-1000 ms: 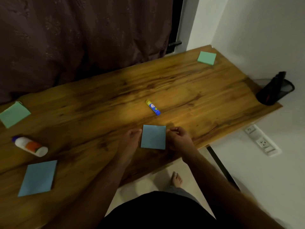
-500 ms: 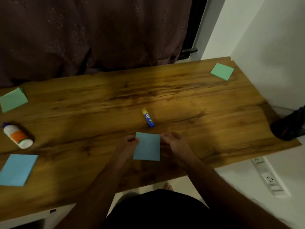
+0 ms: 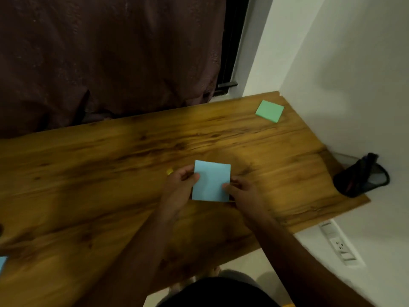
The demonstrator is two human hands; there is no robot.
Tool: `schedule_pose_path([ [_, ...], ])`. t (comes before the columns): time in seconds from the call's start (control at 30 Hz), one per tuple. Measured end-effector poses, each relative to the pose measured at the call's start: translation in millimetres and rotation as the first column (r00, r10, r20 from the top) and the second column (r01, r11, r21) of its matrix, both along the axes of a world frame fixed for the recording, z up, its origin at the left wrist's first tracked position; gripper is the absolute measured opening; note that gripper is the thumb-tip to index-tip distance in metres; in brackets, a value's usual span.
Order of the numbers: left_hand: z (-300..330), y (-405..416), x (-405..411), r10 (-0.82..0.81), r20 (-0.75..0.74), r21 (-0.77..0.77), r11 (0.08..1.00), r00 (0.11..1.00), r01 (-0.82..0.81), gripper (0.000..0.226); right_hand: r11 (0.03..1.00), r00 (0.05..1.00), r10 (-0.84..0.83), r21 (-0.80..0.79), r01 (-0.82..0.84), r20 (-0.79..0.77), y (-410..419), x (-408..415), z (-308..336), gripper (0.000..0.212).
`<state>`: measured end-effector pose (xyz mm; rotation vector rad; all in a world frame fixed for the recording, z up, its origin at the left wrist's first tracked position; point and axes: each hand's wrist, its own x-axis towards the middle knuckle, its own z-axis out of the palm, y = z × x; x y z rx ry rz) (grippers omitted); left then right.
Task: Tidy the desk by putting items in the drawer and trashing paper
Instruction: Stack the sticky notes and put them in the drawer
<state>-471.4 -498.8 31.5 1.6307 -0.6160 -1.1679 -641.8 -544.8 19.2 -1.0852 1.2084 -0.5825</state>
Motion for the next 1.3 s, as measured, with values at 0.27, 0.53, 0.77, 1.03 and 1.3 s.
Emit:
schedule_pose_path([
  [0.27,13,-71,-43,-0.064,0.053,-0.013,0.998,0.997,0.065,0.04,0.984,0.988,-0.151,-0.093,0.152,0.022,-56,-46,24,0.017],
  [0.53,0,-164,-89,-0.158,0.192,-0.051,0.984,0.968,0.171,0.041,0.981,0.984,-0.18,-0.079,0.178,-0.021,-150,-91,12,0.024],
  [0.77,-7,-280,-129,-0.025,0.371,-0.015,0.999,0.928,0.033,0.042,0.958,0.969,-0.069,-0.285,-0.002,-0.238,-267,-121,12,0.009],
  [1.03,-19,-367,-152,-0.049,0.496,0.07,0.997,0.867,0.017,0.041,0.988,0.953,-0.094,-0.145,0.054,-0.287,-362,-116,-13,0.022],
  [1.3,-30,-413,-152,-0.199,0.489,0.201,0.973,0.849,0.112,0.052,0.992,0.965,-0.127,-0.029,0.123,-0.23,-397,-105,-29,0.009],
])
